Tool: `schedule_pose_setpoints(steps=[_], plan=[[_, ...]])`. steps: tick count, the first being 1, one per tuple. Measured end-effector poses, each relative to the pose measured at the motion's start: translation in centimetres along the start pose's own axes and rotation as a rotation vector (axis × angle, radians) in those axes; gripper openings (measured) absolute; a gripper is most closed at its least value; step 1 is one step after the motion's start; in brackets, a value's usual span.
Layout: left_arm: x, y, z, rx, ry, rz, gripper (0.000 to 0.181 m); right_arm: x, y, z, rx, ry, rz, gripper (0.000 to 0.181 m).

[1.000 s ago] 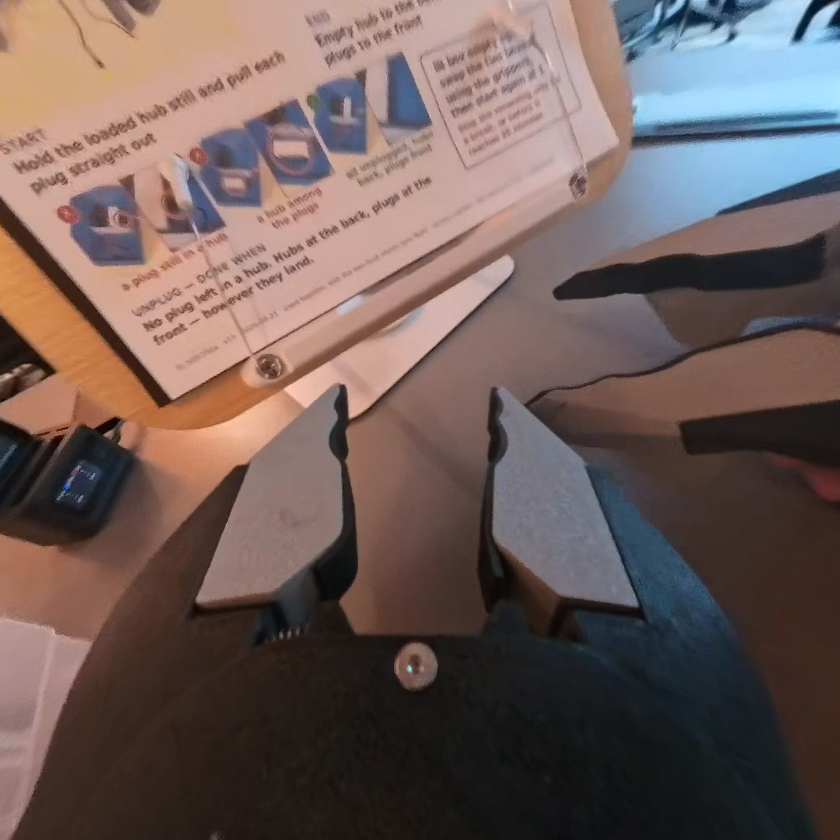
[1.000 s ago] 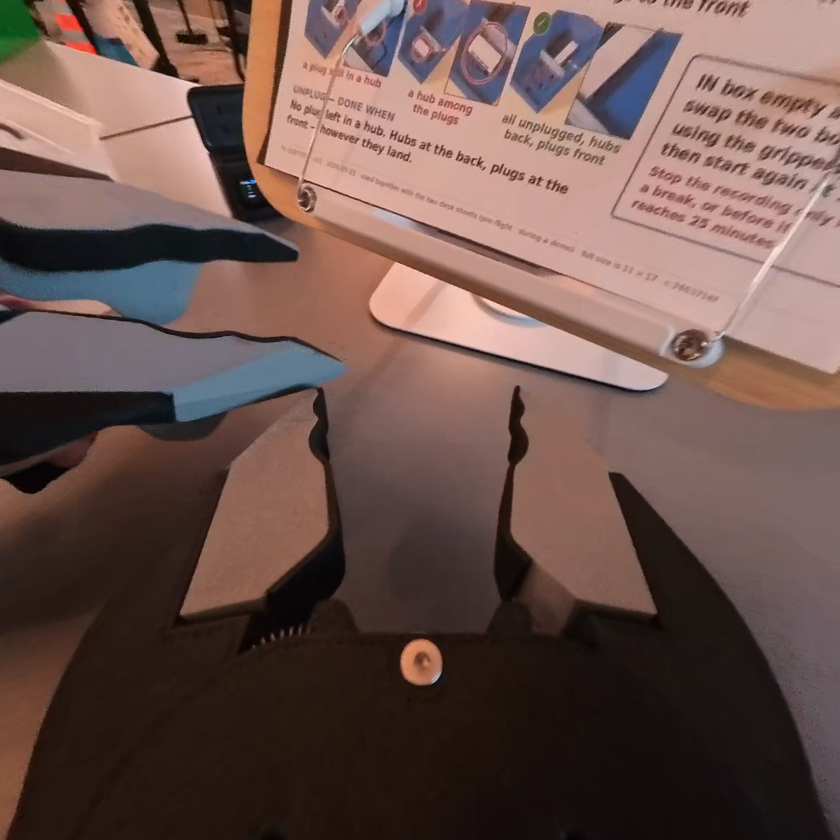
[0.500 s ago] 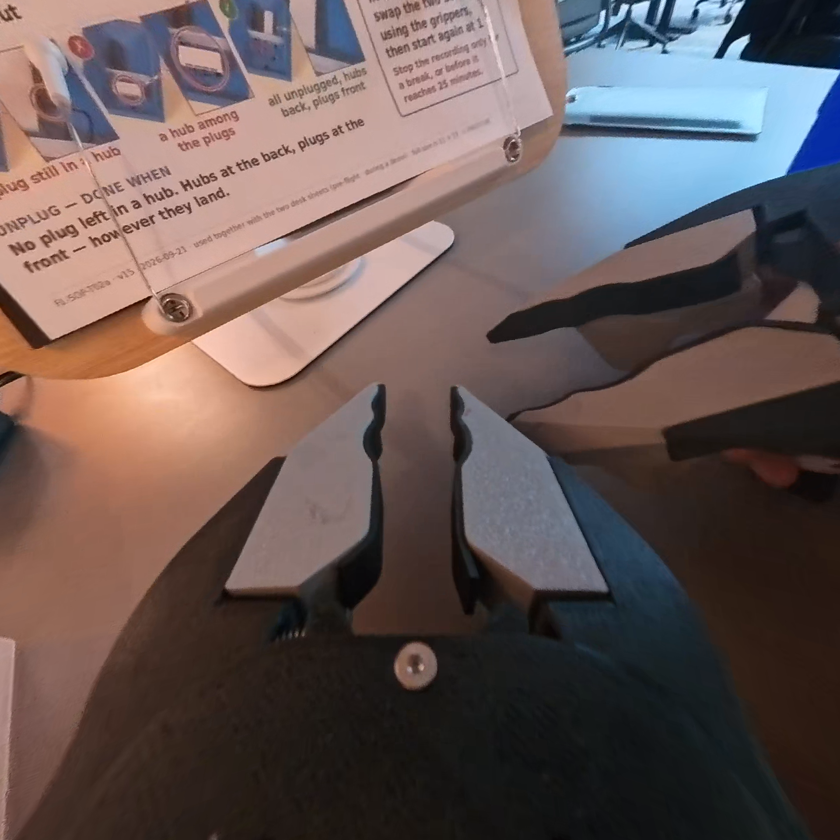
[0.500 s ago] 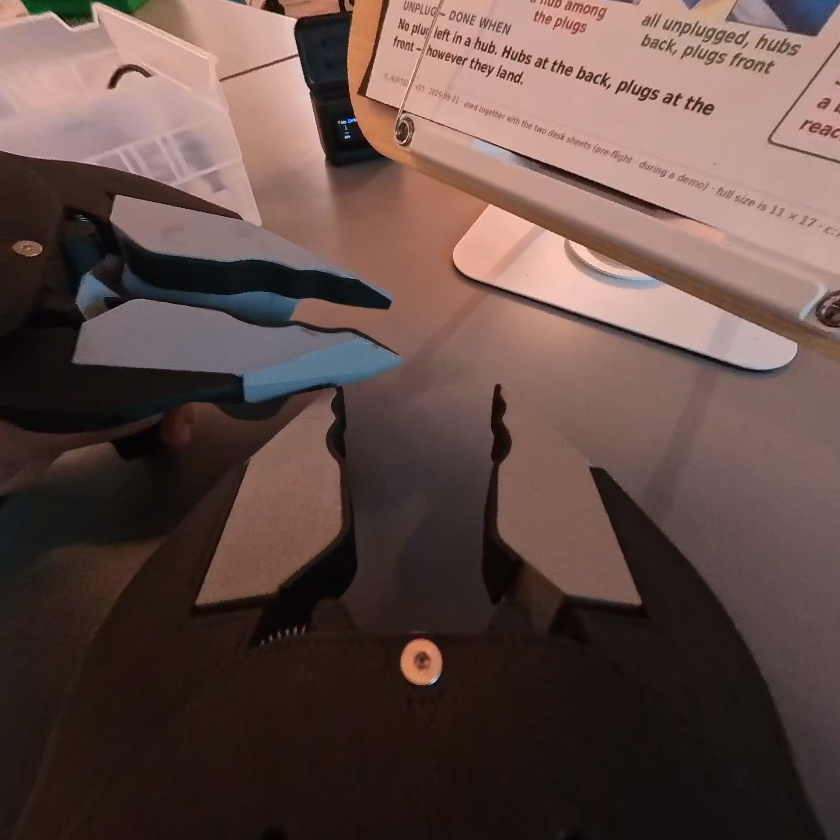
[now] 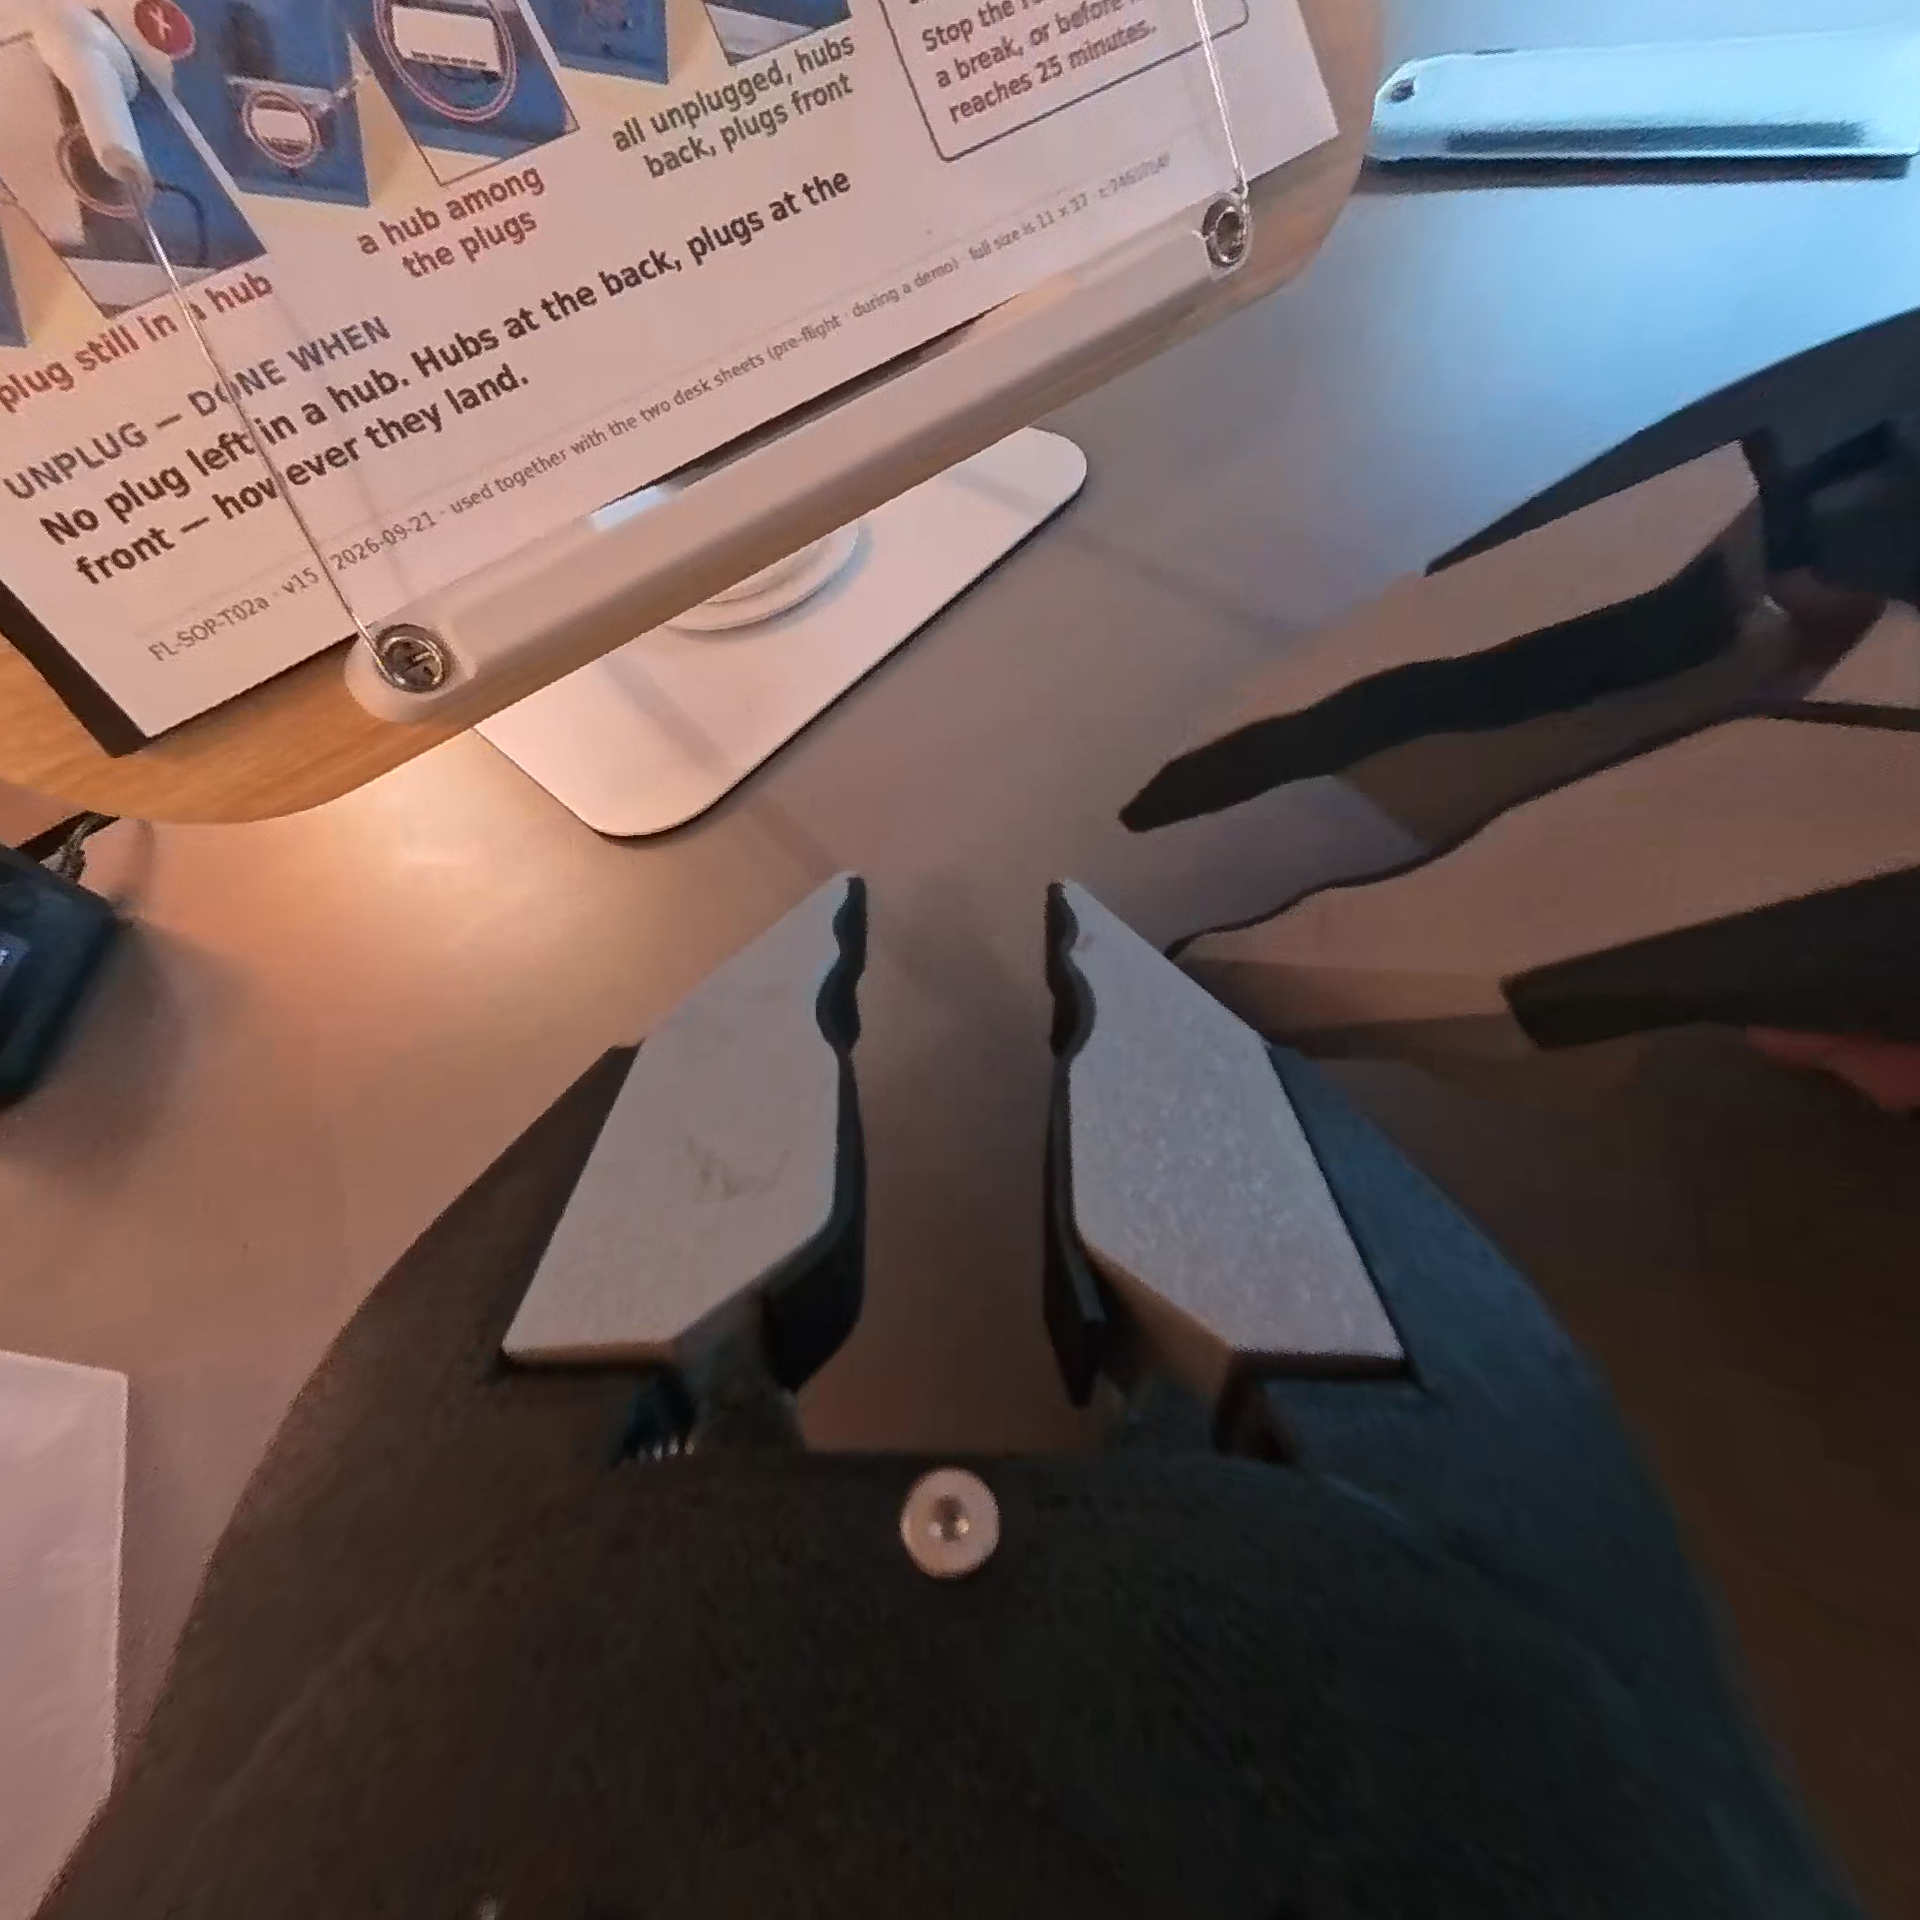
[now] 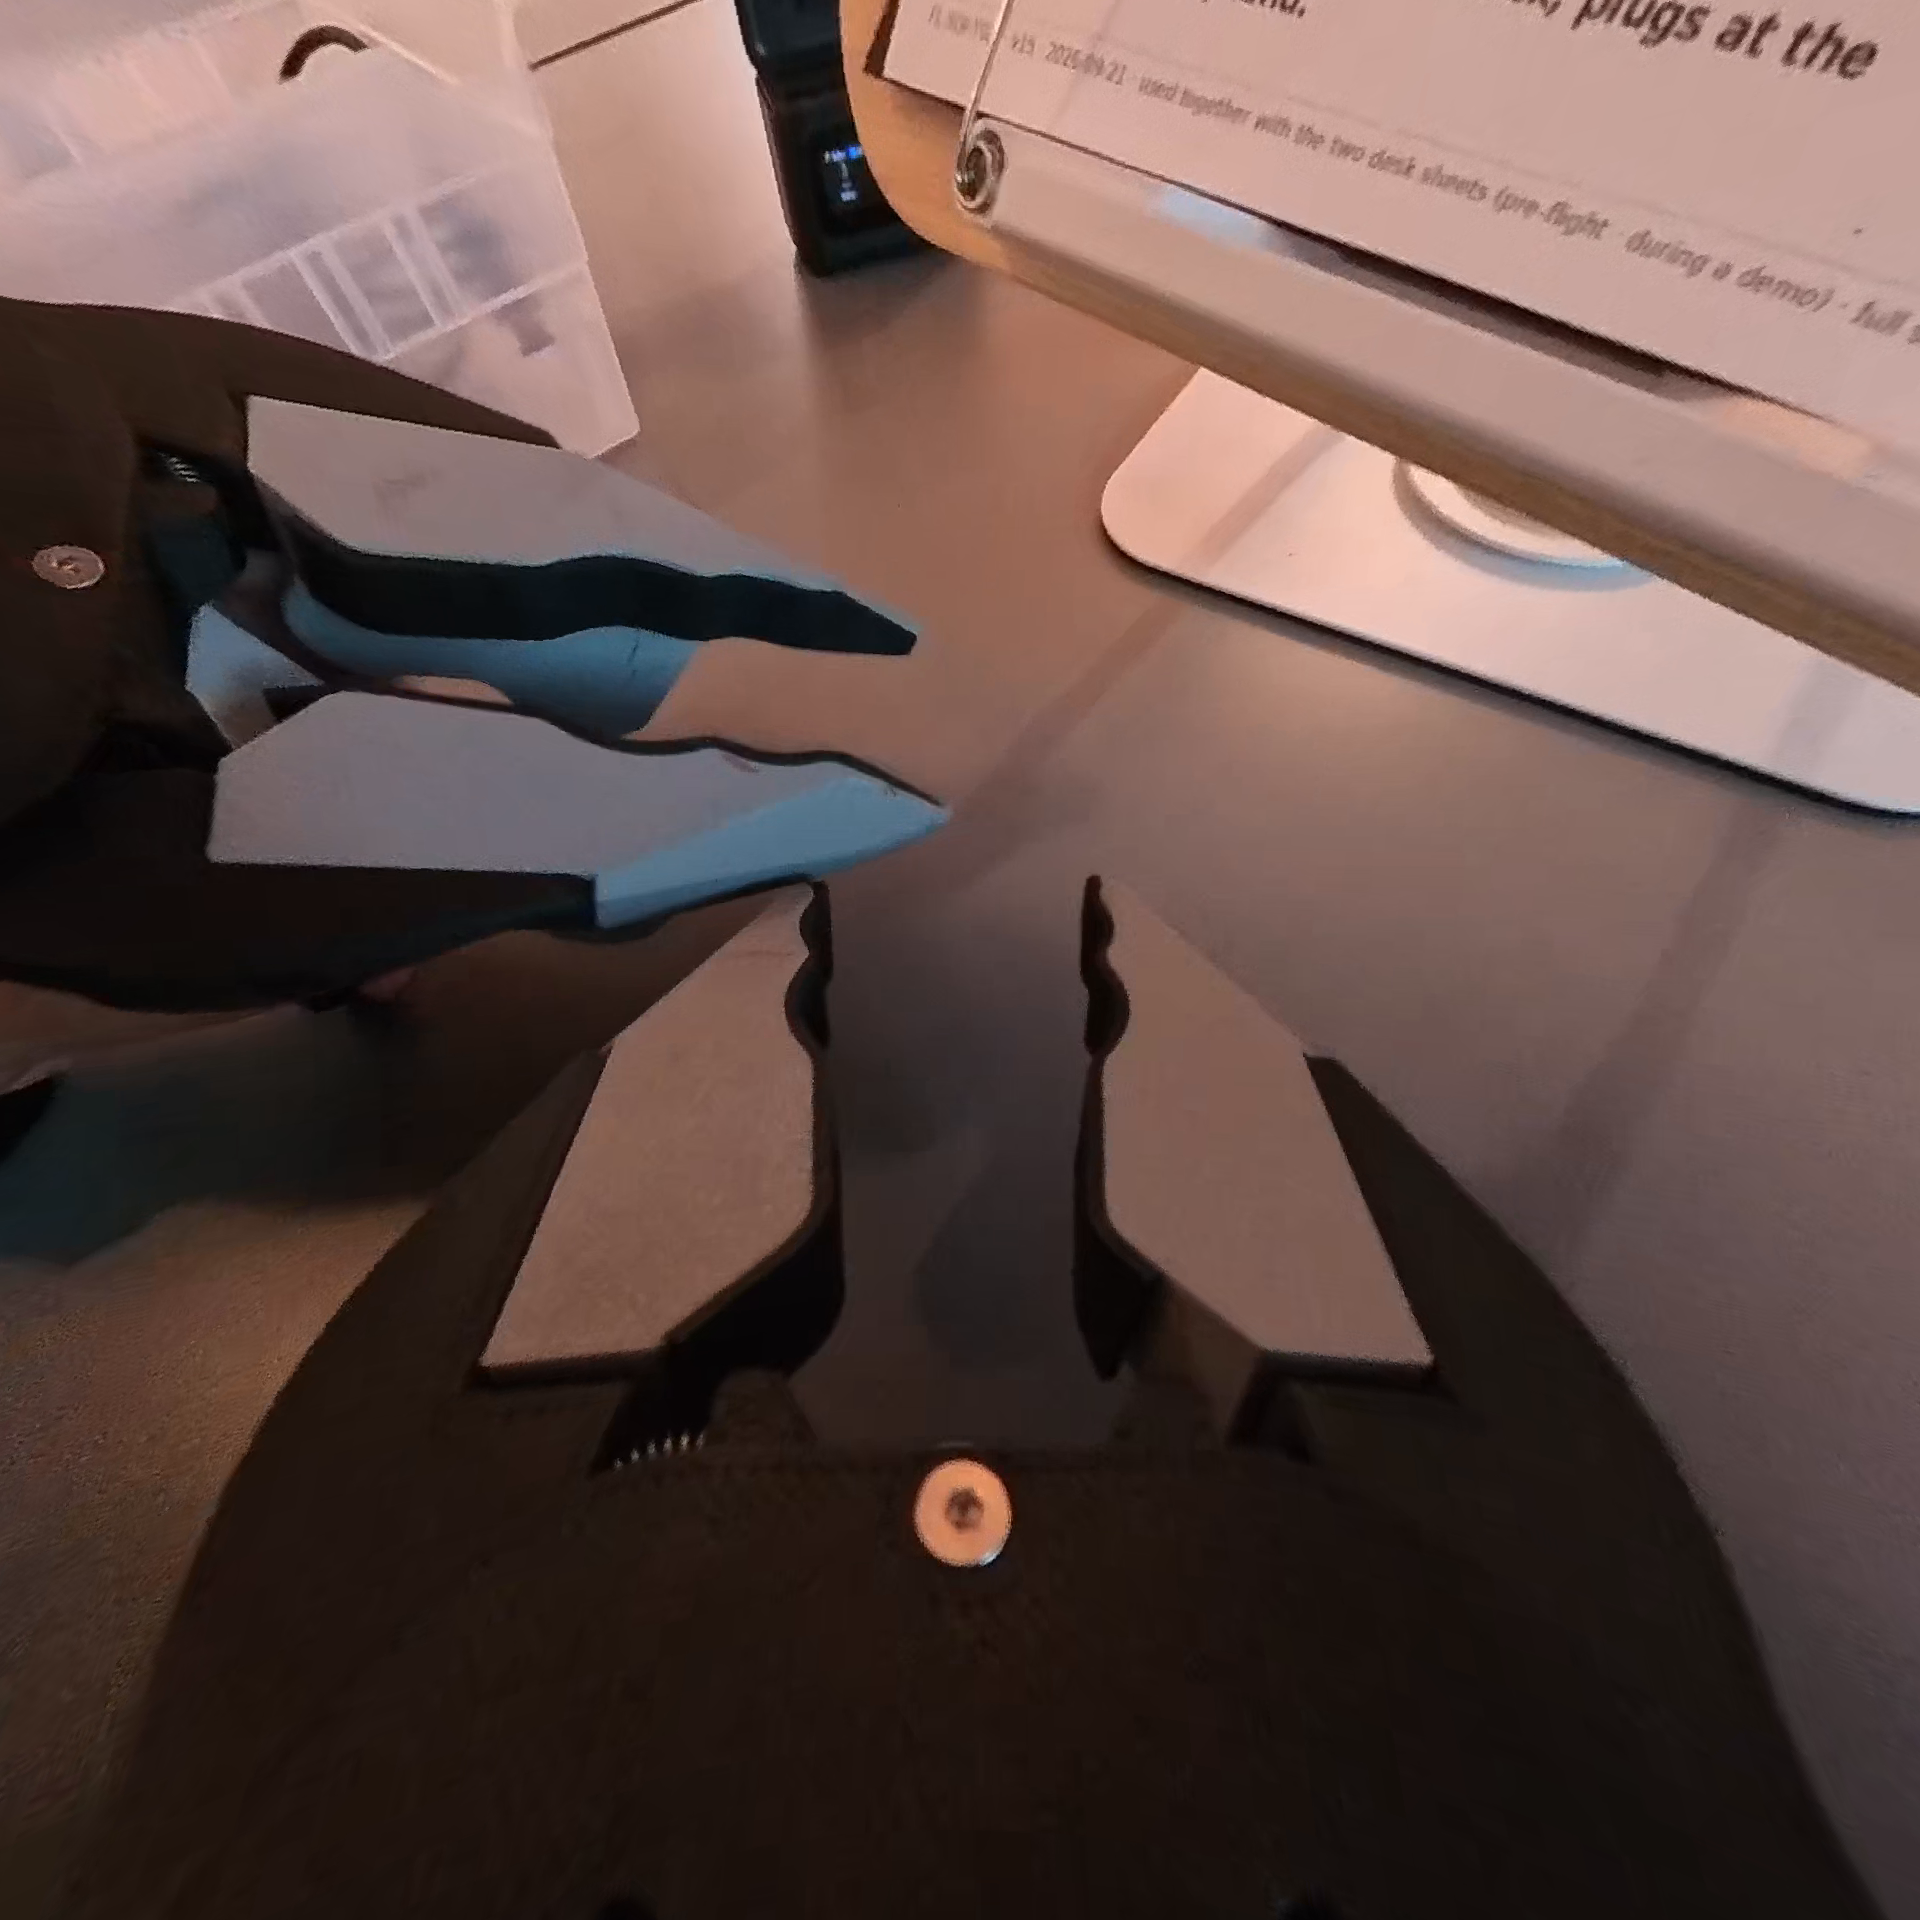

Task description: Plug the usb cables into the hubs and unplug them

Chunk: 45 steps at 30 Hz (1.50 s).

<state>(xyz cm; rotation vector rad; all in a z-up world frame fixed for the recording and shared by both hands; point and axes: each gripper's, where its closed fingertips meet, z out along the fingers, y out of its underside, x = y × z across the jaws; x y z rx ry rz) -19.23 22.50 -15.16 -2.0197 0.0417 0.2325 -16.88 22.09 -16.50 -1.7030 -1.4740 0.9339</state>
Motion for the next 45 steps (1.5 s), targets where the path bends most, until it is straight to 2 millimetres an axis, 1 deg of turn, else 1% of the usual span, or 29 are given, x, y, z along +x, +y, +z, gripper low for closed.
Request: schedule_pose_setpoints(steps=[4, 8, 13, 18, 21, 25, 28, 36, 39, 41, 45], plan=[[0.3, 0.2, 0.1, -0.019, 0.031, -0.036, 0.035, 0.2, 0.5, 0.0, -0.030, -0.038, 0.078, 0.047], [0.3, 0.3, 0.3, -0.027, 0.038, -0.043, 0.035, 0.4, 0.7, 0.1, -0.043, -0.050, 0.111, 0.048], [0.4, 0.5, 0.1, -0.031, 0.067, -0.057, 0.046, 0.9, 1.2, -0.2, -0.056, -0.011, 0.140, 0.052], [0.4, 0.6, -0.1, -0.028, 0.068, -0.029, 0.051, 1.3, 1.3, -0.3, -0.057, 0.023, 0.135, 0.054], [-0.2, 0.5, -0.3, -0.026, 0.035, 0.013, 0.055, 1.8, 1.2, -0.5, -0.053, 0.059, 0.096, 0.053], [-1.1, -0.3, -0.9, 0.004, -0.006, 0.024, 0.055, 2.2, 1.3, -0.5, -0.062, 0.084, 0.049, 0.053], [-2.1, -1.2, -1.7, 0.036, -0.046, 0.022, 0.056, 2.2, 1.3, -0.4, -0.069, 0.072, 0.048, 0.053], [-5.6, -3.9, -4.4, 0.157, -0.202, 0.000, 0.064, 2.1, 1.5, -0.2, -0.088, 0.070, 0.005, 0.052], [-6.6, -4.8, -5.7, 0.200, -0.251, -0.010, 0.064, 2.2, 1.6, -0.1, -0.100, 0.072, 0.000, 0.052], [-7.2, -5.1, -6.4, 0.210, -0.269, -0.024, 0.064, 2.3, 1.6, -0.1, -0.098, 0.076, 0.001, 0.052], [-8.4, -6.6, -8.9, 0.261, -0.289, -0.064, 0.066, 2.3, 1.5, -0.1, -0.096, 0.071, 0.014, 0.052]])
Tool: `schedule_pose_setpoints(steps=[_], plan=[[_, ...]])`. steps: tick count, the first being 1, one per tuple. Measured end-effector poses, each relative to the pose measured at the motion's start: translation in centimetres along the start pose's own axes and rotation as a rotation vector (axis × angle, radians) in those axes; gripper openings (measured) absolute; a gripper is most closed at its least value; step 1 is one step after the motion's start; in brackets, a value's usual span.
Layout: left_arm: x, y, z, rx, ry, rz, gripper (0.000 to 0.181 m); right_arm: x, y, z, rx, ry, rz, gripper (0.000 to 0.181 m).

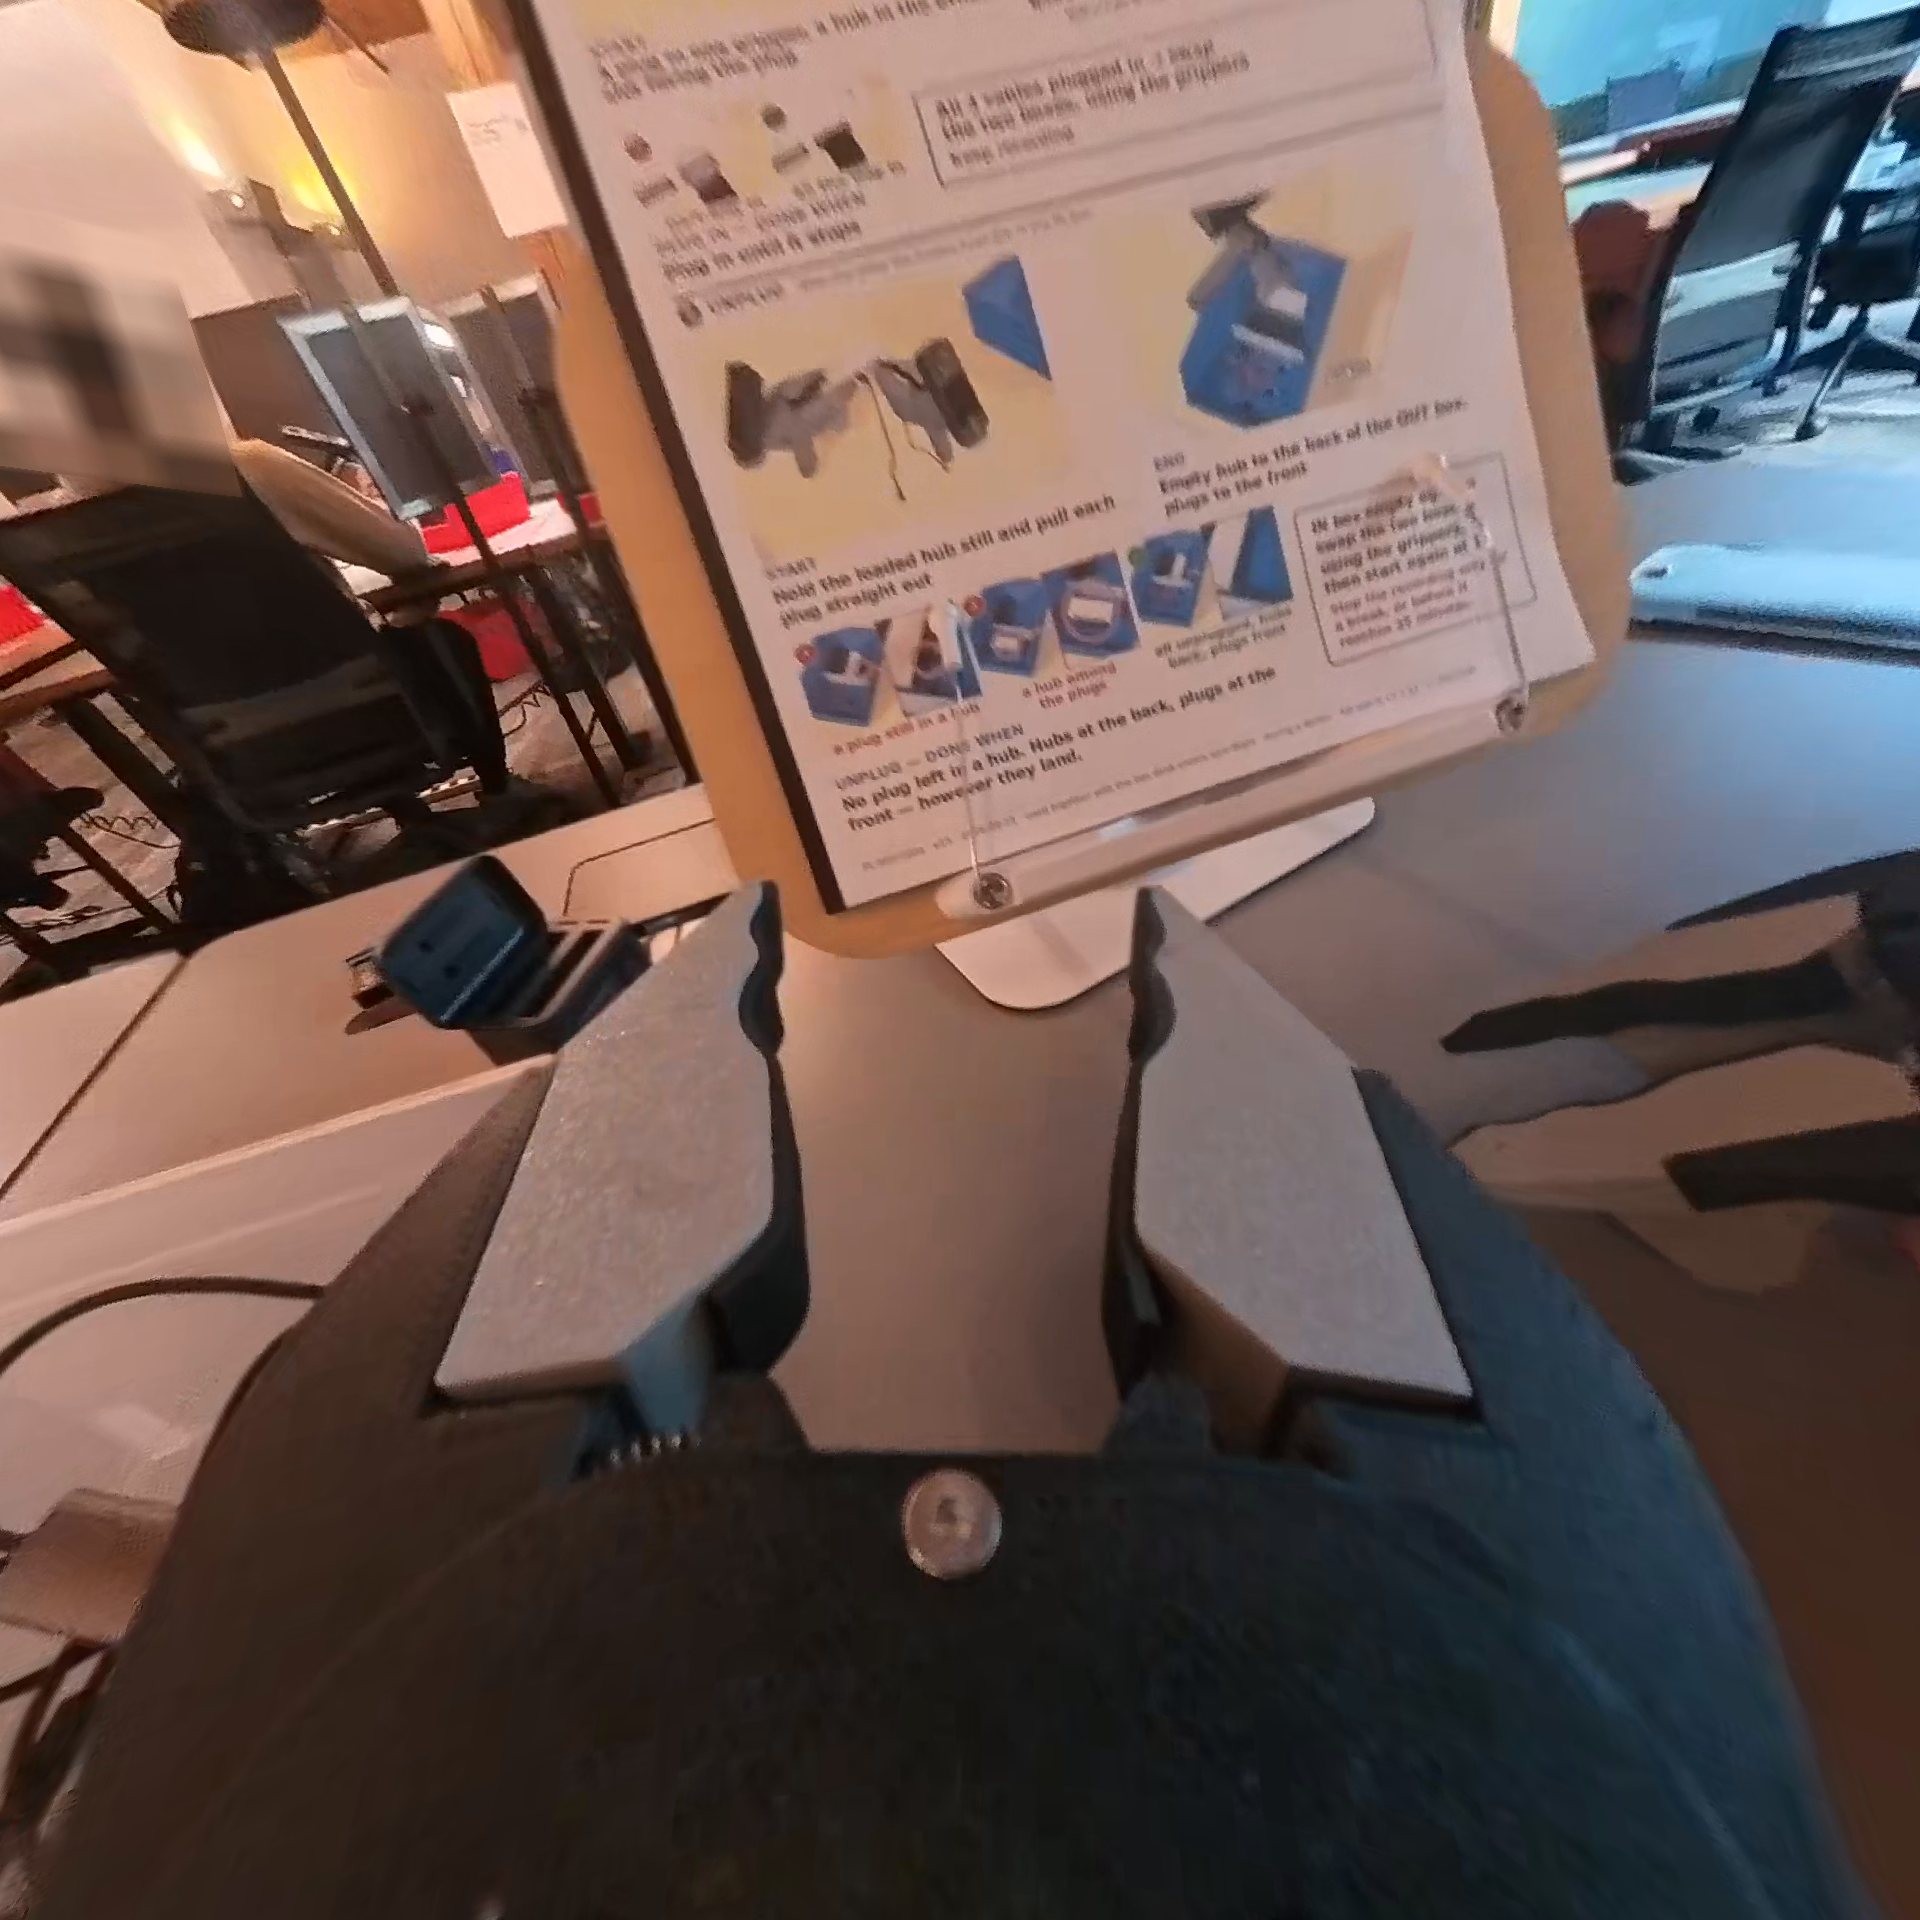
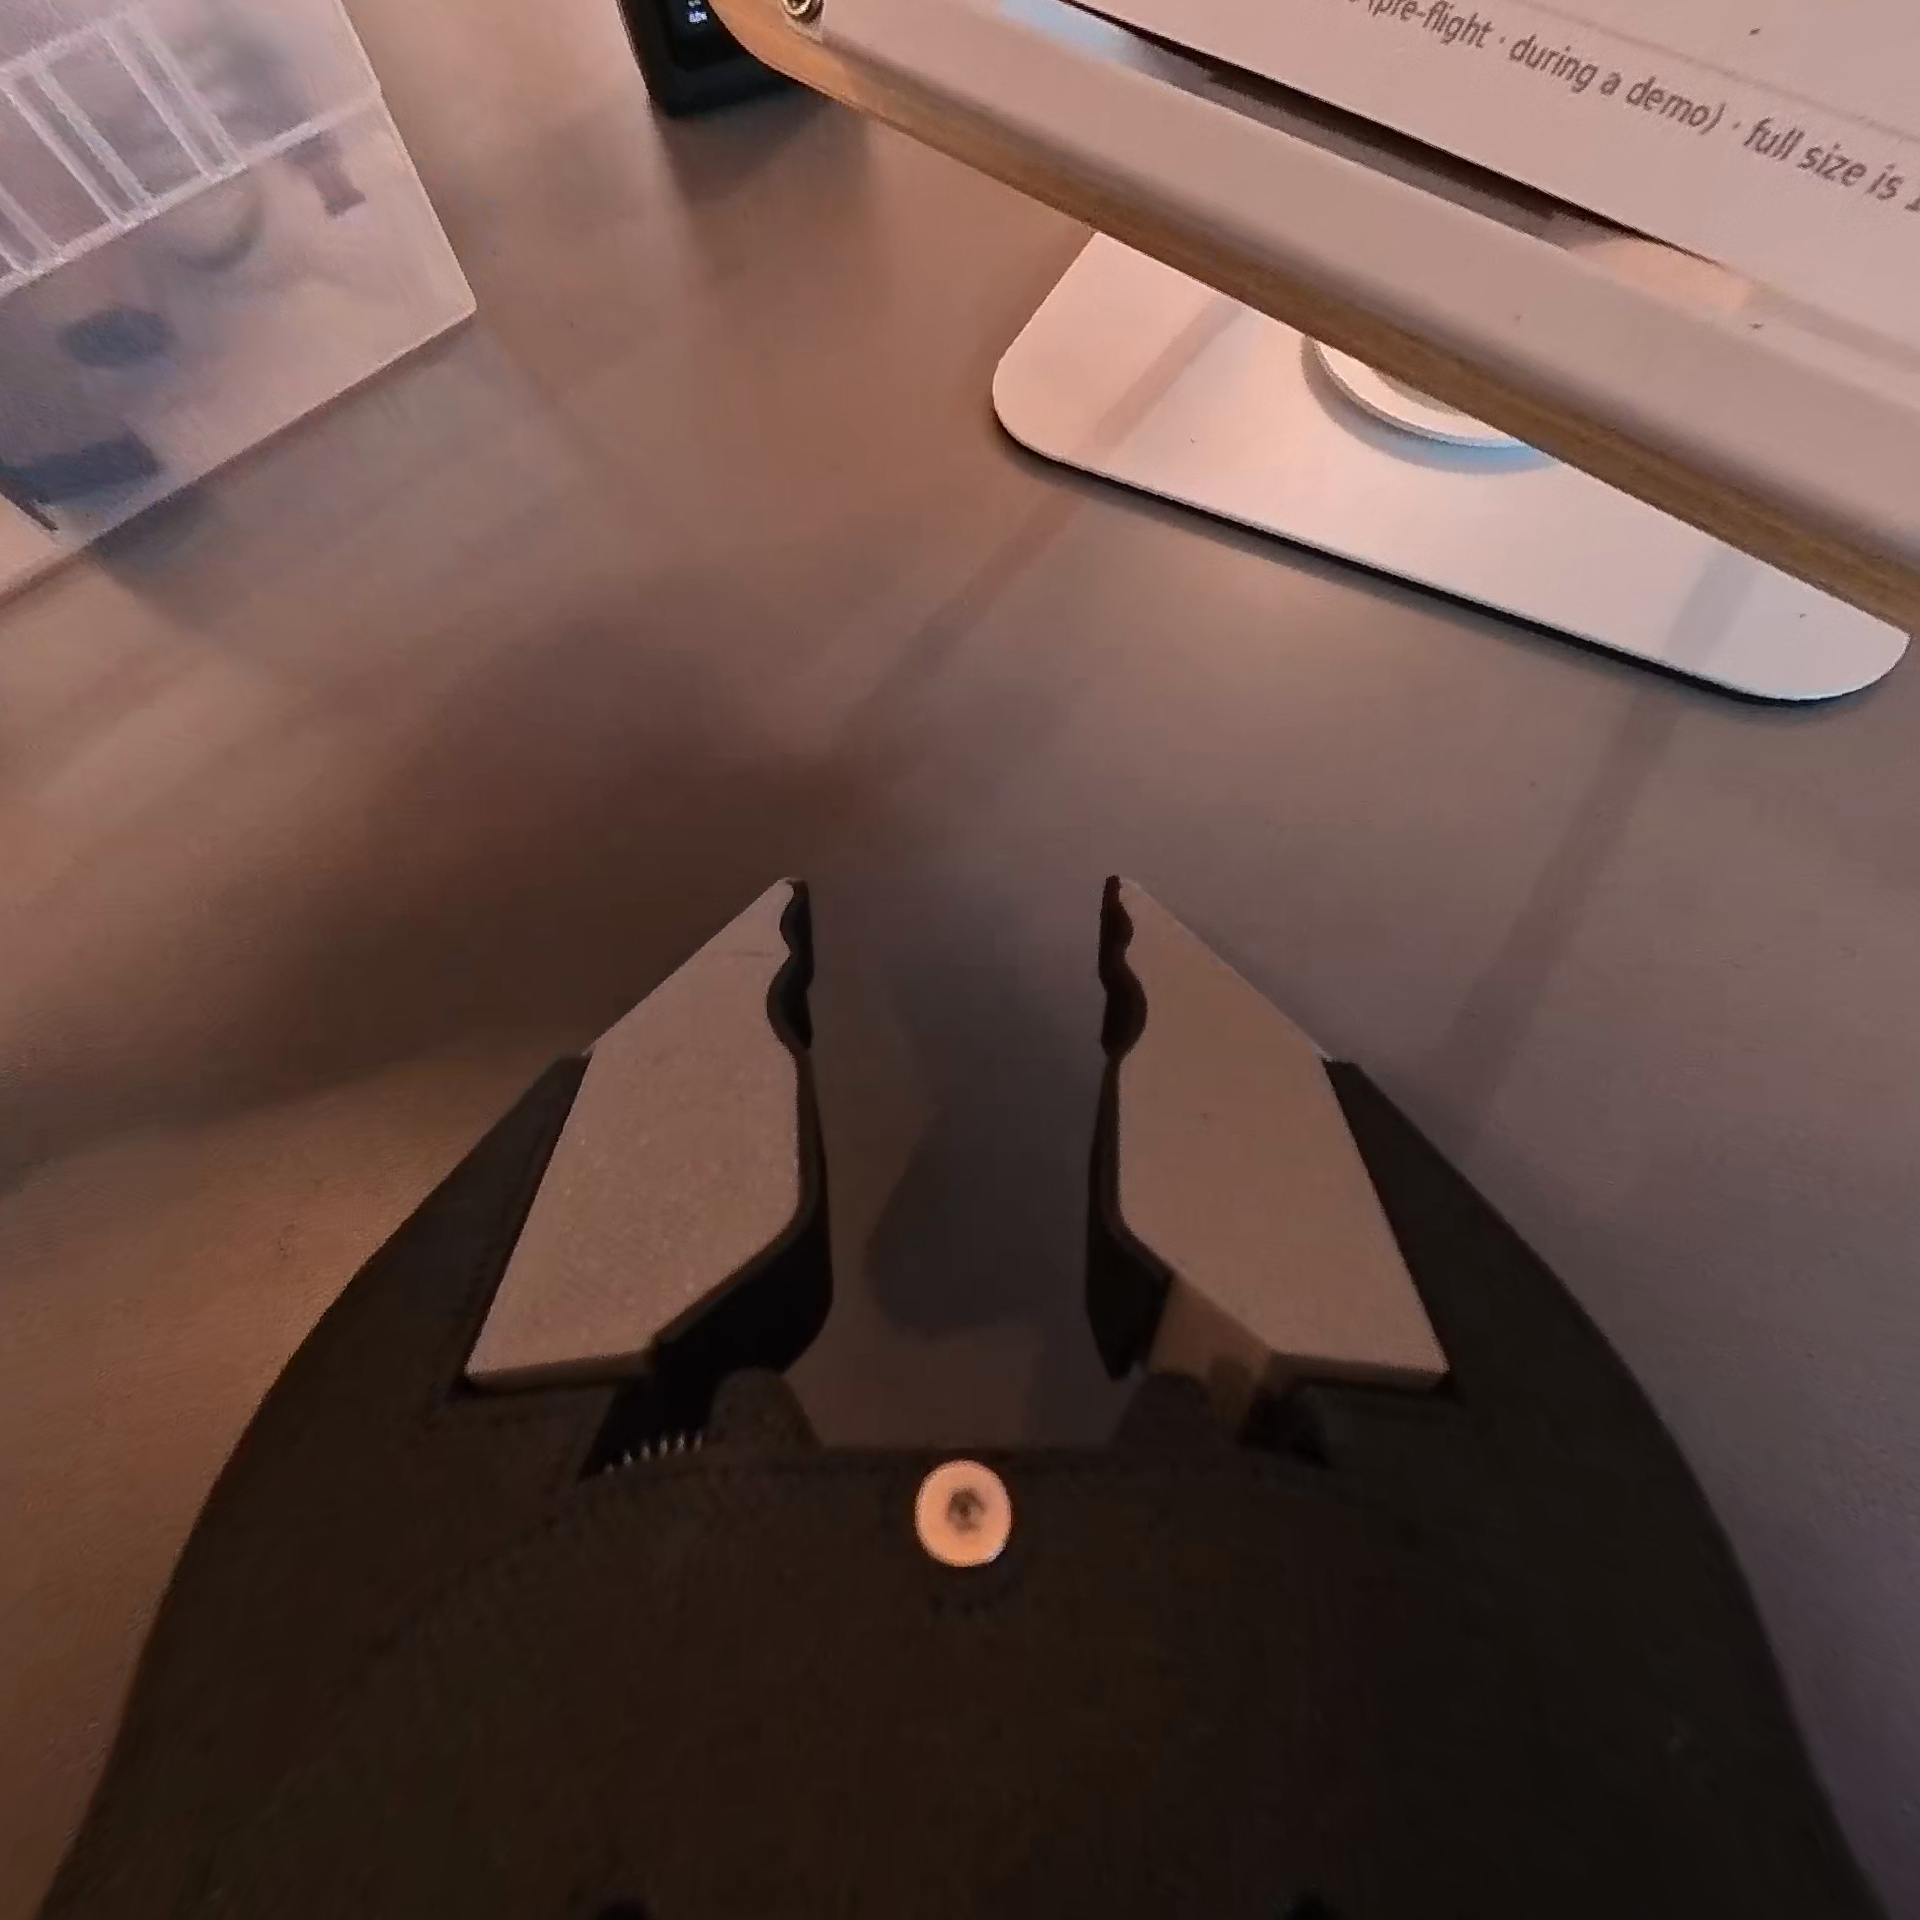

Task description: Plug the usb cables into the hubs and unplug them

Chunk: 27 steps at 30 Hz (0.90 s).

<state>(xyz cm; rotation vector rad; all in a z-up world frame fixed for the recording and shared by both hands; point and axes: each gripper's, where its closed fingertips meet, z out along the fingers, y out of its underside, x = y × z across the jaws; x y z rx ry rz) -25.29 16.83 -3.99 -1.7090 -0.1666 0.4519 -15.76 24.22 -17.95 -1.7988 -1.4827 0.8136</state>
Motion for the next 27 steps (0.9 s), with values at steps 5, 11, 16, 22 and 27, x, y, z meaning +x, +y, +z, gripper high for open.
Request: schedule_pose_setpoints(steps=[5, 11, 16, 22, 27], plan=[[-1.9, -2.7, -2.3, -0.012, 0.008, -0.080, 0.067, -0.1, 0.1, 0.1, -0.008, 0.003, -0.015, 0.052], [-8.0, -7.4, -5.0, 0.006, -0.042, -0.091, 0.066, -0.2, -0.1, -0.1, 0.011, 0.008, -0.027, 0.050], [-16.5, -1.5, -2.8, -0.283, -0.131, -0.087, 0.075, -0.4, -0.4, -0.2, 0.024, 0.028, -0.065, 0.048], [-24.2, 10.2, -1.8, -0.669, -0.207, -0.105, 0.048, -0.5, -0.4, -0.2, 0.025, 0.035, -0.084, 0.048], [-26.9, 13.9, -1.5, -0.840, -0.248, 0.015, 0.050, -0.6, -0.4, -0.1, 0.022, 0.032, -0.088, 0.048]])
